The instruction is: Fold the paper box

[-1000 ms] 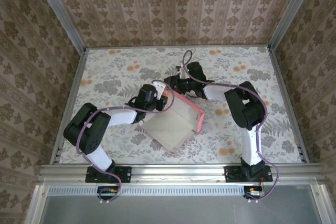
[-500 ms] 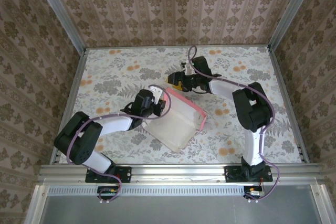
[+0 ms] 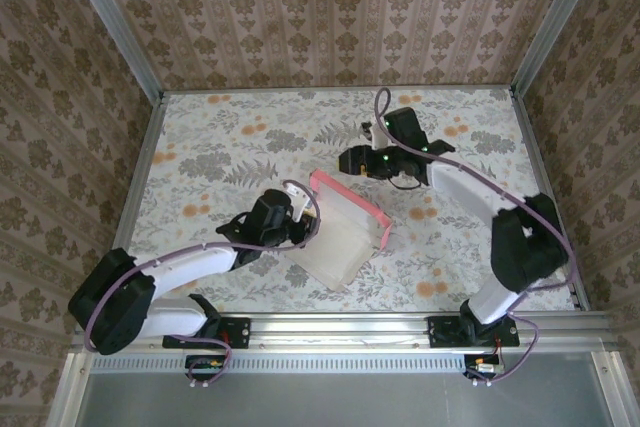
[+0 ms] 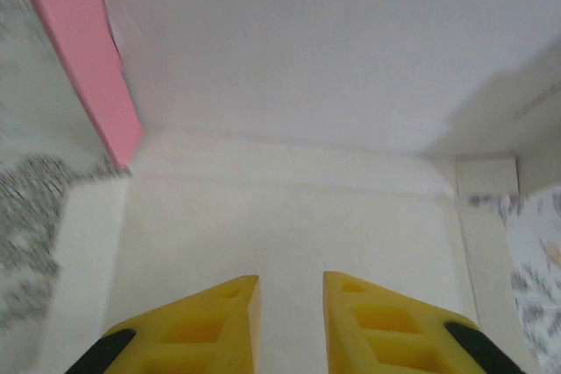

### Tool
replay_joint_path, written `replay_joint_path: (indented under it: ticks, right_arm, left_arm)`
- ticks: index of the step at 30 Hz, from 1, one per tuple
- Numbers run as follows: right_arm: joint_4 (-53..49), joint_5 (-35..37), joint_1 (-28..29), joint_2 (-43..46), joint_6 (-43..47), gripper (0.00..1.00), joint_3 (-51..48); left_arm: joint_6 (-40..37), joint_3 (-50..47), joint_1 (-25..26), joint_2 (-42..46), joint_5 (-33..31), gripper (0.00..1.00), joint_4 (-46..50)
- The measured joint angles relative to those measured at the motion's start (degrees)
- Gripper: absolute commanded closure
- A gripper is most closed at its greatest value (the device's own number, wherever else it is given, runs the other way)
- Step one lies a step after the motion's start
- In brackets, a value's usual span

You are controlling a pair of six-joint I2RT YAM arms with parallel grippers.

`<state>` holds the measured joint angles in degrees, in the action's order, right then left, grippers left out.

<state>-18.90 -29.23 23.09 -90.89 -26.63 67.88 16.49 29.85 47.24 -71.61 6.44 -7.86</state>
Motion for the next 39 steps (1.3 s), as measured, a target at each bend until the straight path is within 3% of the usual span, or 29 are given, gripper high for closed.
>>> replay_joint_path:
  ticks: [6,15,27,39]
  right_arm:
    - [-10.27,9.11,0.72,10.97,4.39,0.36,-7.56]
    - [-19.47,17.09,0.87,24.37,1.29,0.37,-16.57]
    - [-20.63,21.0,5.14,24.87,-4.26,0.54,-17.66]
    - [-21.27,27.17,10.67,24.06,-10.4,0.8,-17.64]
  left_arm:
    - [2.47,-0.17,2.99,-1.92,1.44,0.75,4.15]
    - [5.64,-0.28,4.46,-4.46,1.51,0.74,5.64]
    - [7.72,-0.28,5.27,-5.68,1.07,0.74,5.11]
    - [10.8,-0.31,9.16,-6.84,0.22,0.74,4.04]
